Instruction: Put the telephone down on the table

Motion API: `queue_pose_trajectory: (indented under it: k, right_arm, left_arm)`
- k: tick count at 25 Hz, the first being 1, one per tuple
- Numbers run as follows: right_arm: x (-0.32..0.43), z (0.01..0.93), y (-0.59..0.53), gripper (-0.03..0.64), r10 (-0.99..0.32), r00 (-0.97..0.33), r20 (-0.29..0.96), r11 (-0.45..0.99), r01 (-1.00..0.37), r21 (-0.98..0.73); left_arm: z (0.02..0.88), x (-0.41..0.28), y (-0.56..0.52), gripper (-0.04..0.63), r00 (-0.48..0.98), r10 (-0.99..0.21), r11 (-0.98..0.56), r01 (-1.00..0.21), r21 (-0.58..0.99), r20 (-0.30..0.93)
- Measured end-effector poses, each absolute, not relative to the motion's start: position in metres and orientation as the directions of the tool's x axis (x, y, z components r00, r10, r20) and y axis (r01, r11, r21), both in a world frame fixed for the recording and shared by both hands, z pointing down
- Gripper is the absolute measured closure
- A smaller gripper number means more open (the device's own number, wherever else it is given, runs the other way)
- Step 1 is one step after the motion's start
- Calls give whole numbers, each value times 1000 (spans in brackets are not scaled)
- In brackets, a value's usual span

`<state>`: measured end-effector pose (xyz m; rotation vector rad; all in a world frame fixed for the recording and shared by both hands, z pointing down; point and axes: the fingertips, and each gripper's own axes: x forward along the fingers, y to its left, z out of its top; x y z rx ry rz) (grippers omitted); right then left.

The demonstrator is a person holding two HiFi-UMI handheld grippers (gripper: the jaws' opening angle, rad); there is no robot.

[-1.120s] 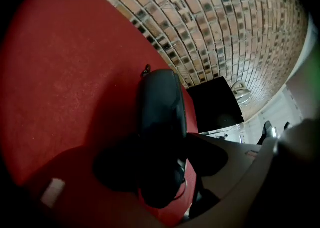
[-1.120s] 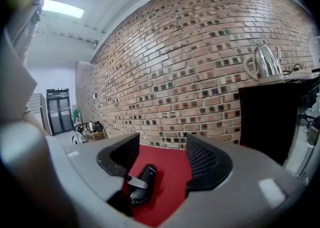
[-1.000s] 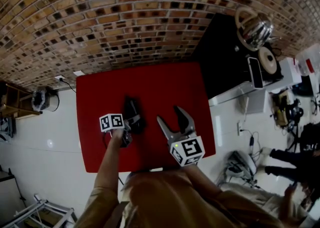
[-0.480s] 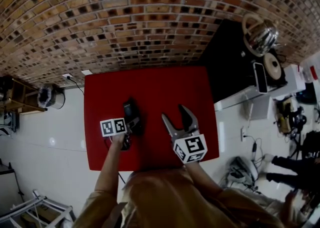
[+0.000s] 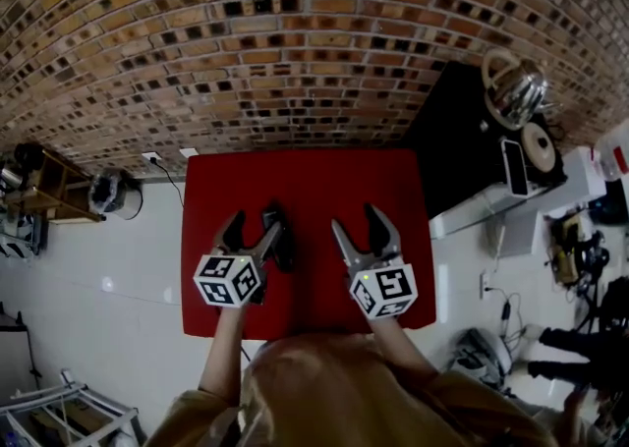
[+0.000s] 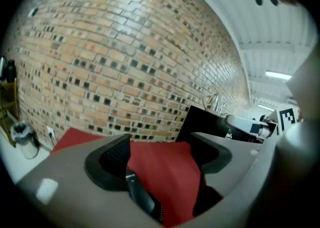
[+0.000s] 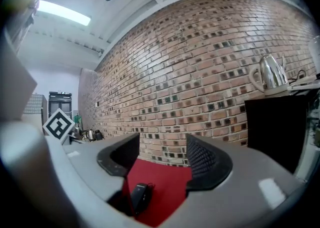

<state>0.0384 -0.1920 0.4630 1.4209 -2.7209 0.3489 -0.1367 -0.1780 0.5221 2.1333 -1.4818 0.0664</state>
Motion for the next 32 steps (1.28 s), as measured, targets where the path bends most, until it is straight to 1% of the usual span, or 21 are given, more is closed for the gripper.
queue_pose_trajectory:
  k: [3,6,9,12,17,24,32]
  right_arm:
    - [38,451,-189,350,-811,-575,110,556,-815,-162]
    - [40,438,-184,350,-817,-572,71,558,-816,-151]
    - [43,428,-178,350,-825,-564,36,554,-820,-143]
    - [44,423,-171,351,-830,-558,14,552,-824,-125]
    - [36,413,-160,351,-815,-579,7,576,-812,-96]
    - [47,409,-152,351,-830,-557,-7,556,-828,-70]
    - [61,411,-141,351,-850,-527,13,525,-849,-64]
  left_arm:
    - [480,-135,-167,242,332,-913,-273,-929,250,236]
    - [448,-136,-152,242,263,-954,-243,-960,141,146]
    - [432,-140,-140,242,216,-973,-206,-971,118,86]
    - [429,-141,-135,243,215,-975,-207,-970,126,51]
    - [427,-140,-132,244,226,-973,-221,-968,116,36]
    - [423,-138,-128,244,216,-976,-214,-973,82,26]
    - [422,-123,-127,244,252,-965,-249,-967,47,69]
